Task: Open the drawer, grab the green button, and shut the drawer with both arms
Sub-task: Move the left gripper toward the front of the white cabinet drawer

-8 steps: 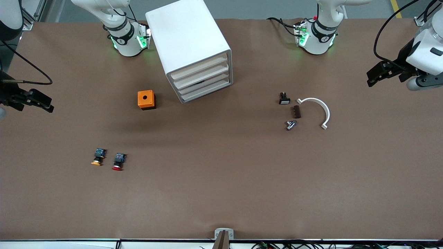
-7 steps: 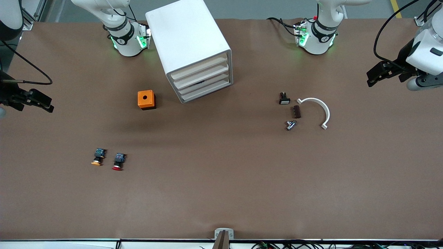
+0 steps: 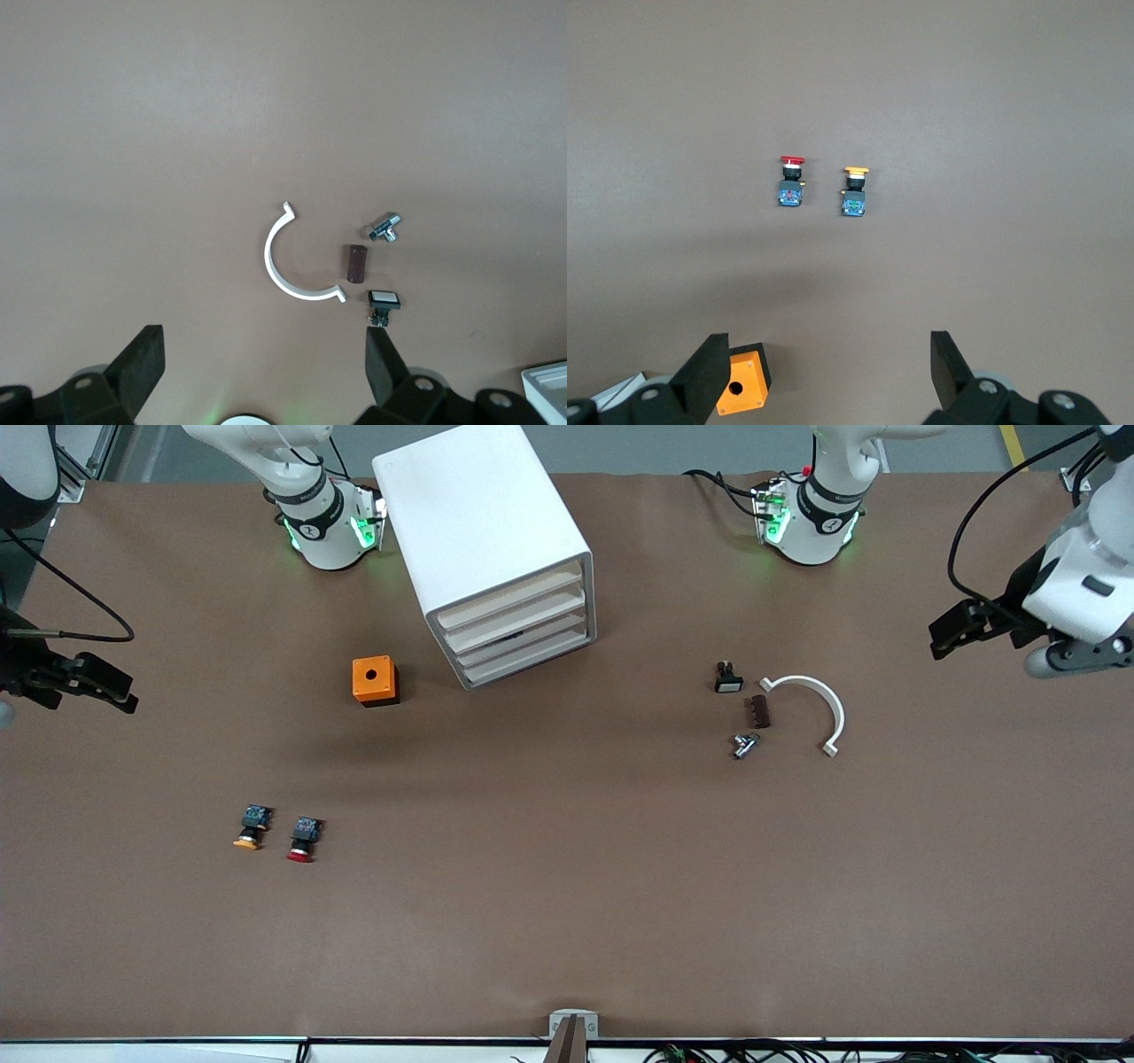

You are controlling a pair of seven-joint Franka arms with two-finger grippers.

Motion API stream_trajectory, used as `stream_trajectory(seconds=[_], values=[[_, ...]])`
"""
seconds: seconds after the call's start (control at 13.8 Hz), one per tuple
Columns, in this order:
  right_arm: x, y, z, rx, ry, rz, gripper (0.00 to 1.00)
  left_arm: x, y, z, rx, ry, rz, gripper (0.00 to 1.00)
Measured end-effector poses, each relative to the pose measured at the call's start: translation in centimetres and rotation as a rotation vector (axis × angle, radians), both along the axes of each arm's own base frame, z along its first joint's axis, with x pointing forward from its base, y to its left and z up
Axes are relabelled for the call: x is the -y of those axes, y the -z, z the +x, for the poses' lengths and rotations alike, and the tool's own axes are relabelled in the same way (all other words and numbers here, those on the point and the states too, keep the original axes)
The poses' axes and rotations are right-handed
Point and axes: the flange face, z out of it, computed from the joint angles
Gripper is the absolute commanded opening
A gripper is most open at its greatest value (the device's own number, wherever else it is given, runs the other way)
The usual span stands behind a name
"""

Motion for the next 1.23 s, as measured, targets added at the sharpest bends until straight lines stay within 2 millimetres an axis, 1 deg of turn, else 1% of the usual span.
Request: stream_trajectory(seconds=[0.29,0.36,0.58,0.72,0.8,0.94,1.08,1.23], values=[[0.0,0.0,0.0,0.0,0.0,0.0,1.0,2.9,3.9,3.2,-0.055,0.041,-0.012,1.0],[0.0,0.0,0.0,0.0,0.0,0.0,1.0,3.4,5.3,4.0,-0.08,0.042,-0.032,1.0],[0.0,0.0,0.0,0.0,0.0,0.0,1.0,4.7,10.8,6.7,-0.16,0.027,-0.115,1.0],[0.0,0.0,0.0,0.0,0.0,0.0,1.0,5.8,13.4,8.2,-0.184,-0.004,-0.129,1.0],[0.0,0.0,0.0,0.0,0.0,0.0,1.0,6.8,14.3,8.7,-0.188,-0.036,-0.125,1.0],[0.0,0.0,0.0,0.002,-0.001,0.0,1.0,9.9,15.7,9.0,-0.183,-0.122,-0.105,1.0],[-0.1,-0.1,0.1,0.006,-0.003,0.0,1.0,13.9,17.0,8.6,-0.185,-0.213,-0.094,1.0],[-0.8,-0.2,0.1,0.01,-0.014,0.0,1.0,17.2,18.5,8.0,-0.196,-0.306,-0.096,1.0]])
